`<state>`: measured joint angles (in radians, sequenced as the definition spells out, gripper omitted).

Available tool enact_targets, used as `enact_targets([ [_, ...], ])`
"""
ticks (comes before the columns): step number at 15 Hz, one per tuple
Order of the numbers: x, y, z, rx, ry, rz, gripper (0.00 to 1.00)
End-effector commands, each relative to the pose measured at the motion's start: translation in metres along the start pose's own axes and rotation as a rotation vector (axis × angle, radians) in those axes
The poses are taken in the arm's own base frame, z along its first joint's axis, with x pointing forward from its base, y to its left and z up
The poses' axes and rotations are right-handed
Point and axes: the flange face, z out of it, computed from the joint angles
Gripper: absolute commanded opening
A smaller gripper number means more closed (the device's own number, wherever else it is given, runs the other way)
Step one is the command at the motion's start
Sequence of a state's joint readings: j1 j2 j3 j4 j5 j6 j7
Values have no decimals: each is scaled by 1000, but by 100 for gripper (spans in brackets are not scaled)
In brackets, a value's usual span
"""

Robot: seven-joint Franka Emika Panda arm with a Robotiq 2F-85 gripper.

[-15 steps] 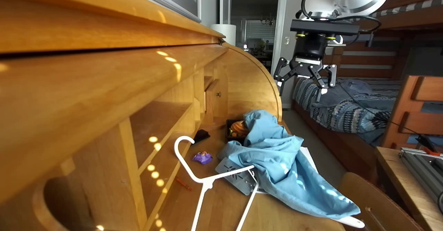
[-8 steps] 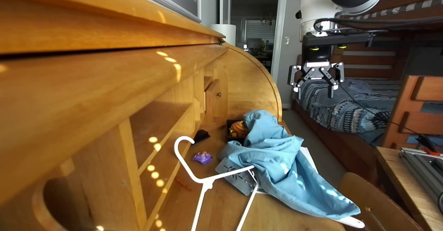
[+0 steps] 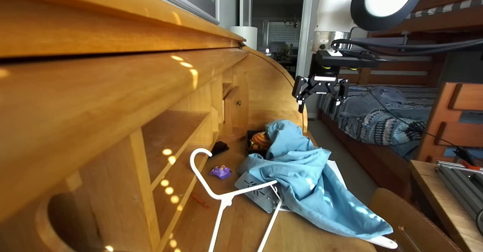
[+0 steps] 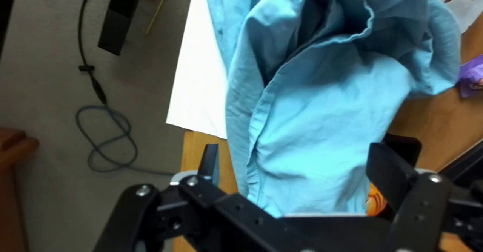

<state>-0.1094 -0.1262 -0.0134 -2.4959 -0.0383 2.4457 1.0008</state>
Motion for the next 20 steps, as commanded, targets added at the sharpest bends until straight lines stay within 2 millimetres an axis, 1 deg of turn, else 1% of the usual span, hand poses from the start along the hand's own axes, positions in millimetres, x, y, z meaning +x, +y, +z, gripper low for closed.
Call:
enact_targets([
  [1,-13,-19,25,81,-8,32,100],
  [5,-30,-45,52,176,-15,108,100],
  [7,-40,-56,61,211,-34,153,100],
  [10,-57,-66,67,243,-56,218,100],
  [14,-65,-69,72,269,-70,299,100],
  [16,-63,-68,74,275,-75,337,100],
  [20,-58,-58,76,261,-92,418,100],
])
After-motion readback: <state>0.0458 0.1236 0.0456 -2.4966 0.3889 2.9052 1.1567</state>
